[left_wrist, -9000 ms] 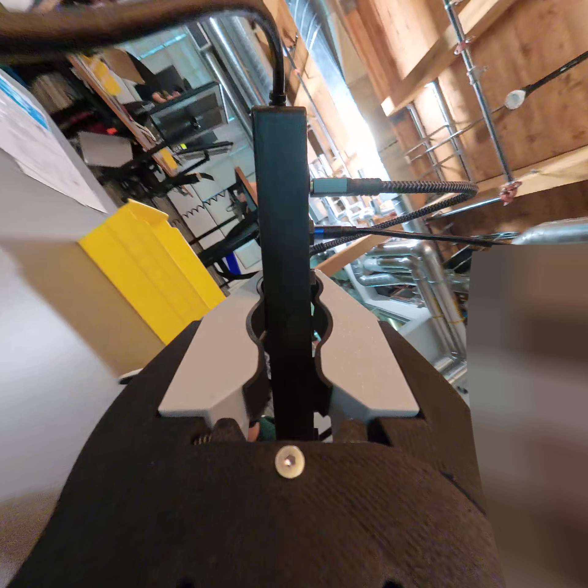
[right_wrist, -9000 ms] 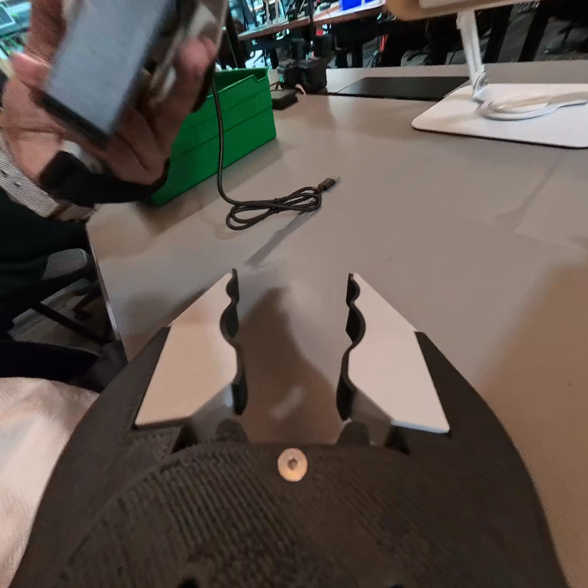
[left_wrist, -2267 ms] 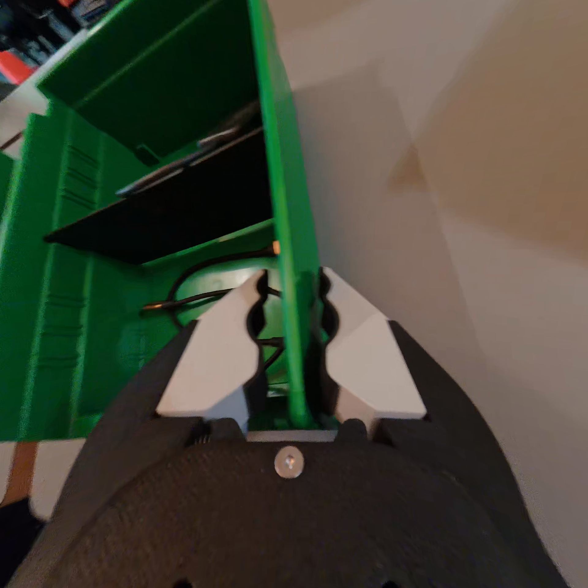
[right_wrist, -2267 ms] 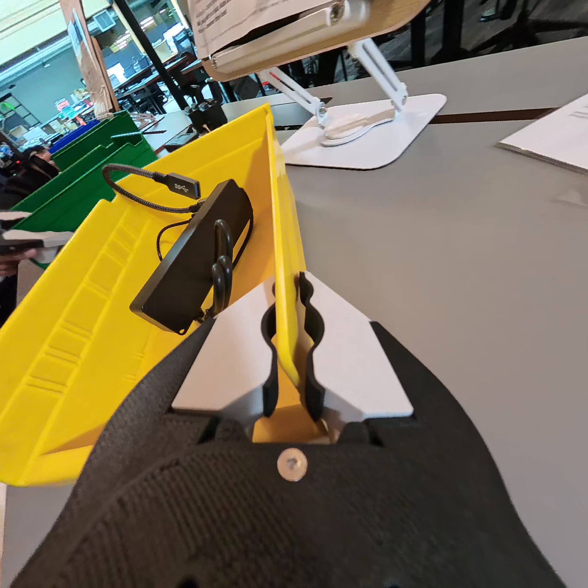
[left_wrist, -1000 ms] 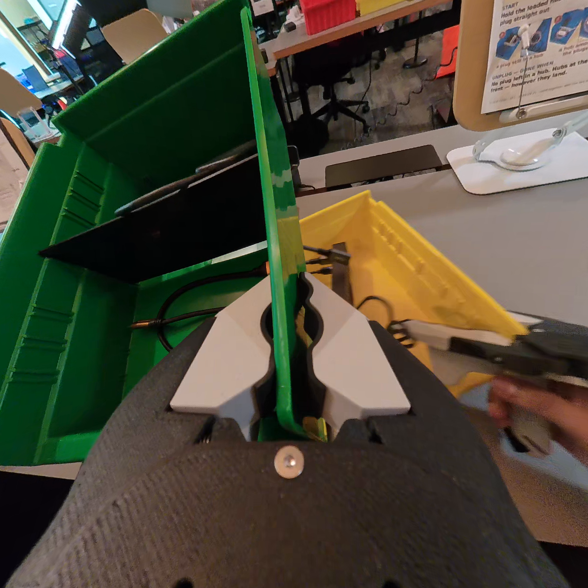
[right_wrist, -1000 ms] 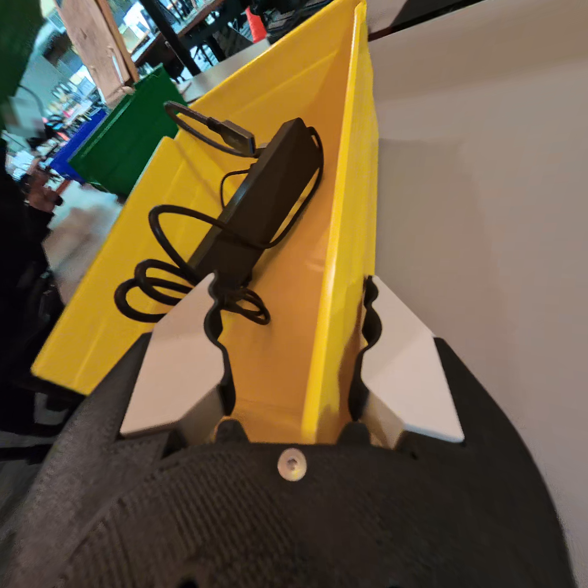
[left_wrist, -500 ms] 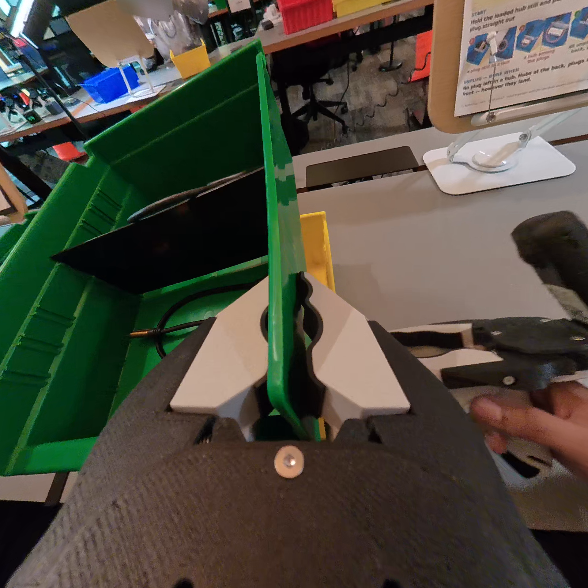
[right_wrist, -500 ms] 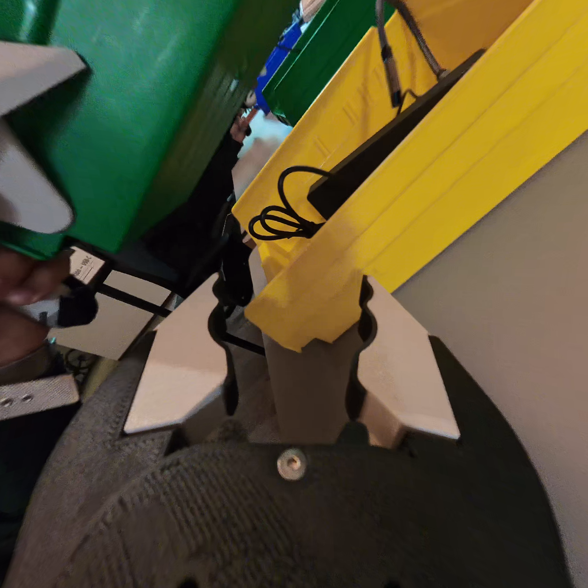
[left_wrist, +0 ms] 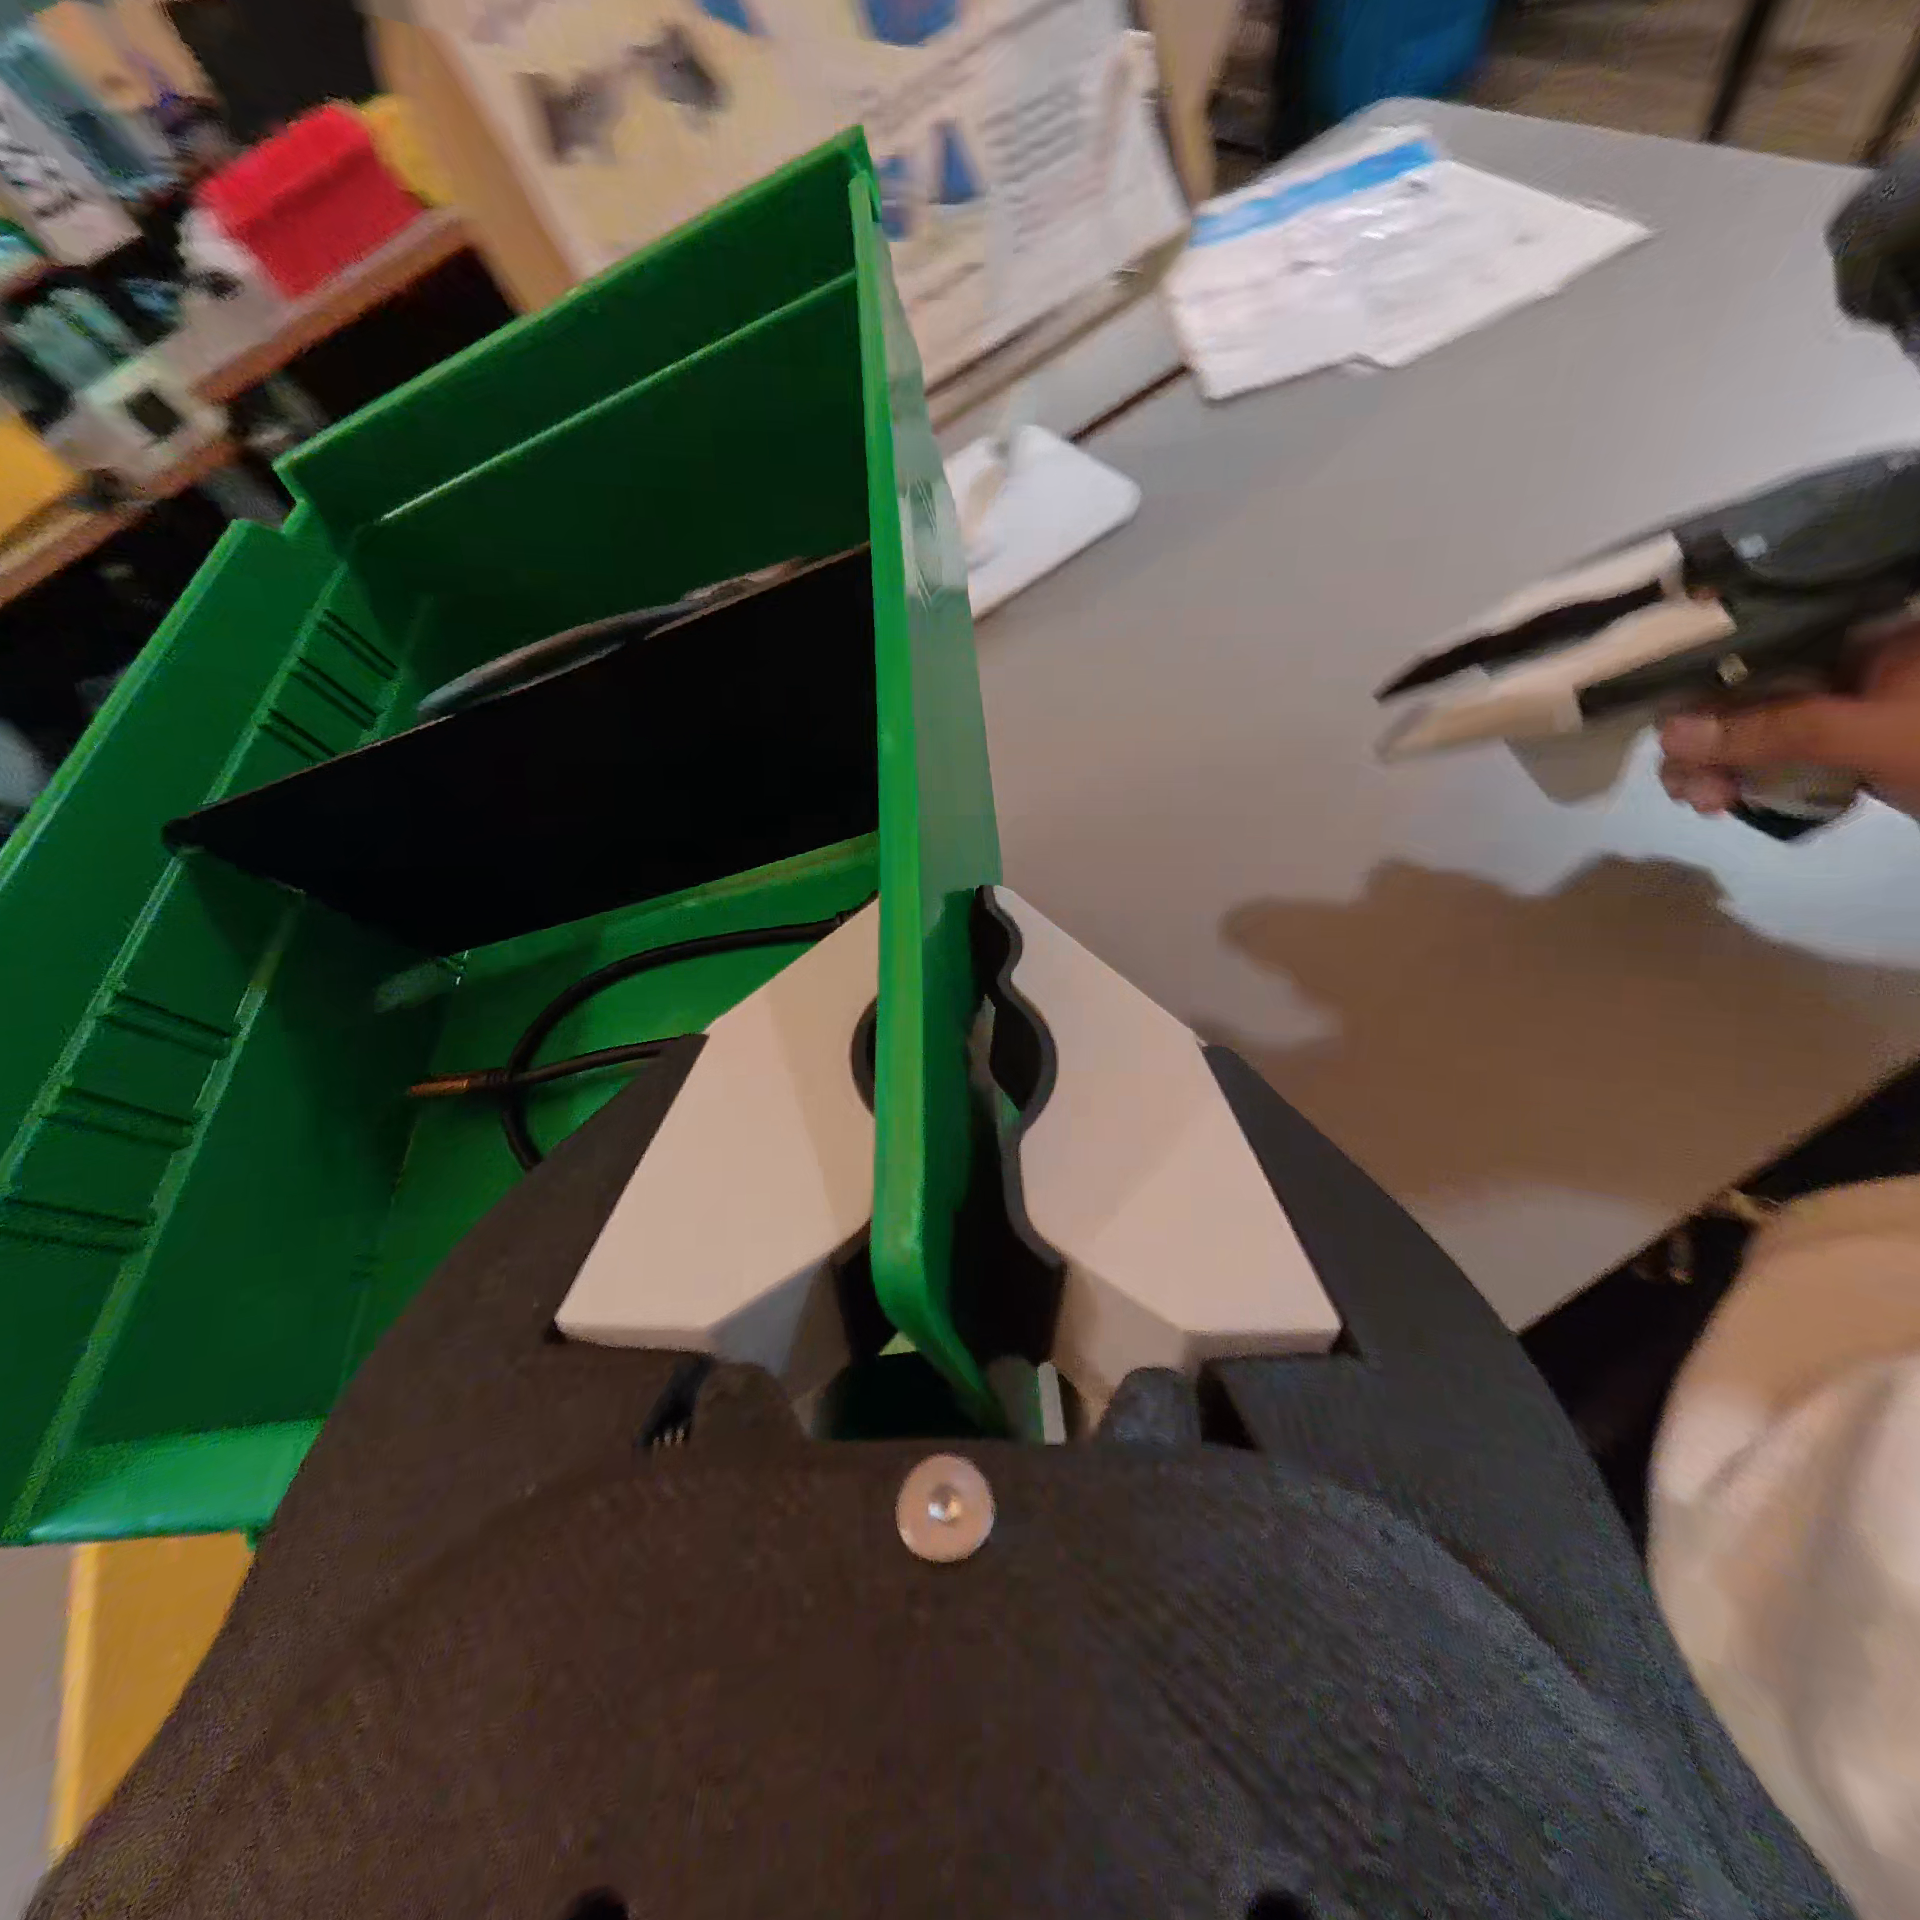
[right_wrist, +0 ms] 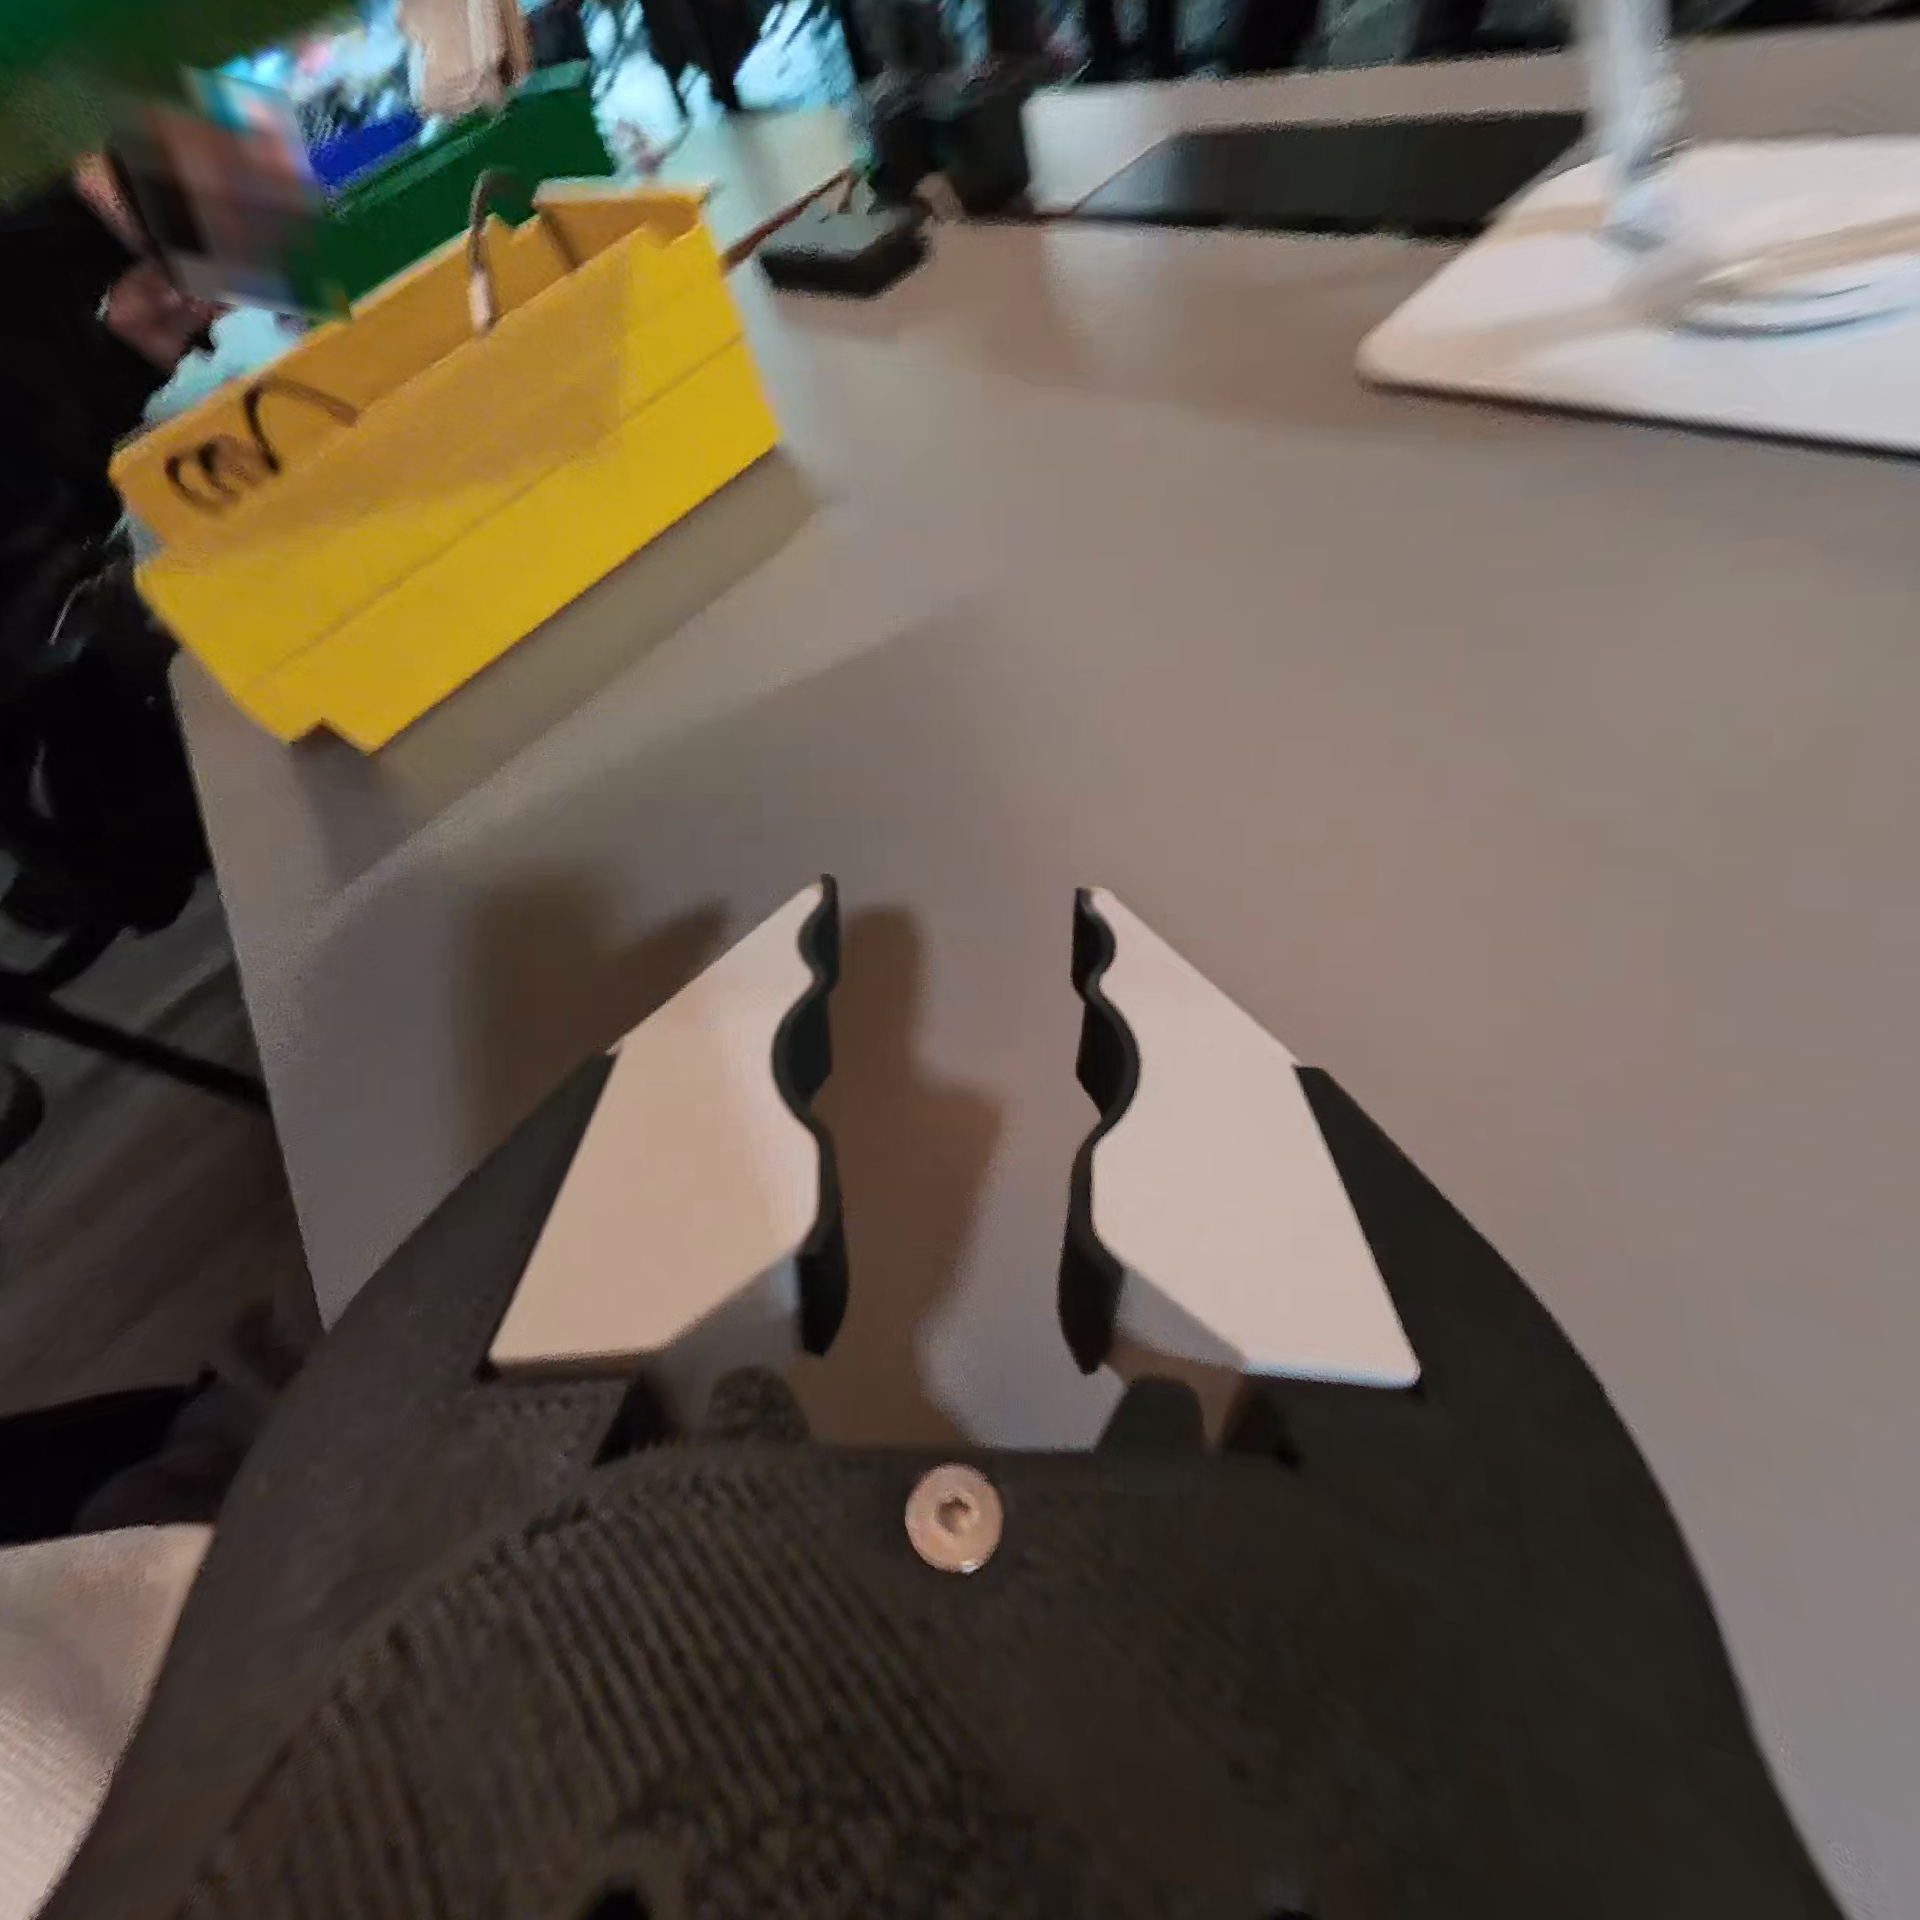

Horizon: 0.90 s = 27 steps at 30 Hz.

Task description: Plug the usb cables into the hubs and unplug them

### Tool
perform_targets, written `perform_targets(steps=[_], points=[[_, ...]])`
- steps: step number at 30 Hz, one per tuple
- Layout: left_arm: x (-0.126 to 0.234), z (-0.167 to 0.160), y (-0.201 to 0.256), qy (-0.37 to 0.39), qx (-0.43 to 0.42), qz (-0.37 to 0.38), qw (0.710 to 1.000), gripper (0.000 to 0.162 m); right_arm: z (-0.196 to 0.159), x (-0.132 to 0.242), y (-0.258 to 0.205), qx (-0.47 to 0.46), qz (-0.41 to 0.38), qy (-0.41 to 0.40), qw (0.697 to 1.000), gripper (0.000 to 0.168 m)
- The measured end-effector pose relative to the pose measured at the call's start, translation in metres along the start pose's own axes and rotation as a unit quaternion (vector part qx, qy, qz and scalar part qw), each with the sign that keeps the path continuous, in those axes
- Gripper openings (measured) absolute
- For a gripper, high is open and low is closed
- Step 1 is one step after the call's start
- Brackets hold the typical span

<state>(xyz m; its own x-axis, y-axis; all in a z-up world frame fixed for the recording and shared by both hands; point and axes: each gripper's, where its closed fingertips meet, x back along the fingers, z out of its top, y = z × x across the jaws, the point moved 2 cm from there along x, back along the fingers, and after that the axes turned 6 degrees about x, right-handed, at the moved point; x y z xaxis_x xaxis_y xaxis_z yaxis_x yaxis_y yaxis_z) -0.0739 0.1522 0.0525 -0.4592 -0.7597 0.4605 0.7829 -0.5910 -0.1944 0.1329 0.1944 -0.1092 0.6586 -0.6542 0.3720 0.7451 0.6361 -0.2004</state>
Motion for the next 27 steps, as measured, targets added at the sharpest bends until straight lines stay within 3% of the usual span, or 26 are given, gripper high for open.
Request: perform_targets(steps=[1,7,12,14,20,27], points=[[-0.008,0.0,0.019,-0.009,-0.009,-0.024,1.0,0.004,0.005,0.016,0.011,-0.011,-0.015,0.026,0.999,0.04],[-0.072,-0.02,0.113,-0.057,-0.068,-0.139,0.986,0.004,0.021,0.078,0.045,-0.065,-0.043,0.133,0.988,0.02],[-0.121,-0.047,0.162,-0.078,-0.091,-0.192,0.974,0.004,0.003,0.083,0.04,-0.056,-0.049,0.103,0.992,0.017],[-0.138,-0.05,0.17,-0.055,-0.121,-0.178,0.975,0.004,-0.003,0.086,0.037,-0.039,-0.061,0.093,0.993,0.019],[-0.186,-0.079,0.194,-0.045,-0.082,-0.198,0.976,0.005,-0.024,0.093,0.034,-0.043,-0.071,0.062,0.995,0.025],[-0.193,-0.069,0.209,0.0,-0.073,-0.215,0.974,0.01,-0.038,0.098,0.033,-0.064,-0.069,0.045,0.995,0.029]])
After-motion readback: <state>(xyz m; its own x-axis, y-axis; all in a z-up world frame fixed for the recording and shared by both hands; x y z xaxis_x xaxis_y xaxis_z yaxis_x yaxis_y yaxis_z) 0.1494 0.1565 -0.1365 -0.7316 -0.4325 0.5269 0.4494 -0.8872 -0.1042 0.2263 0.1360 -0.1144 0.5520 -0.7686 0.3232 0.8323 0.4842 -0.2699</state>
